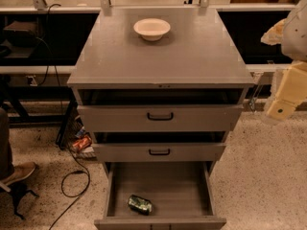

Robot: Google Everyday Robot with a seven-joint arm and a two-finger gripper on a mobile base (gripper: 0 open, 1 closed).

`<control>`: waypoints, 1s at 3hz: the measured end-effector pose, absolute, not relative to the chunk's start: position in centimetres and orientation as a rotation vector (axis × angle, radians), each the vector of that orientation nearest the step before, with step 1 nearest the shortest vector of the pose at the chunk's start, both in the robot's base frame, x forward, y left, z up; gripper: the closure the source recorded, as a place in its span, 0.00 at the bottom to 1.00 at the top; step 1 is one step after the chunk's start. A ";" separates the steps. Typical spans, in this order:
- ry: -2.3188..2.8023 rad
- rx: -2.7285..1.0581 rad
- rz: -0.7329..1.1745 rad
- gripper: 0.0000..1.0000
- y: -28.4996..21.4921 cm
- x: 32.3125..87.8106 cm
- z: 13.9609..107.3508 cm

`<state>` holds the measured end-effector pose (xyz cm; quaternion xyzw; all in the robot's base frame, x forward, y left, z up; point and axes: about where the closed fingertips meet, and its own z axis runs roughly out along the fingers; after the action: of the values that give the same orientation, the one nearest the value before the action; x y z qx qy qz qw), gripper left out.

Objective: Pick green can from bottom drawer and place on counter

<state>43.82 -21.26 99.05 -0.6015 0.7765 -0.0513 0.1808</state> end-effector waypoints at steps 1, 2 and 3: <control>2.193 -1.699 -0.145 0.00 -21.3 43.8 99.1; 2.222 -1.689 -0.098 0.00 -20.9 43.7 96.5; 2.272 -1.643 0.022 0.00 -20.0 43.1 90.9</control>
Offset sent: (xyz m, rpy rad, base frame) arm -0.0057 0.0160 -0.1104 0.0844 0.1578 -0.0521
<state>43.14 -19.97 90.90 -0.5776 0.7988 0.0079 0.1680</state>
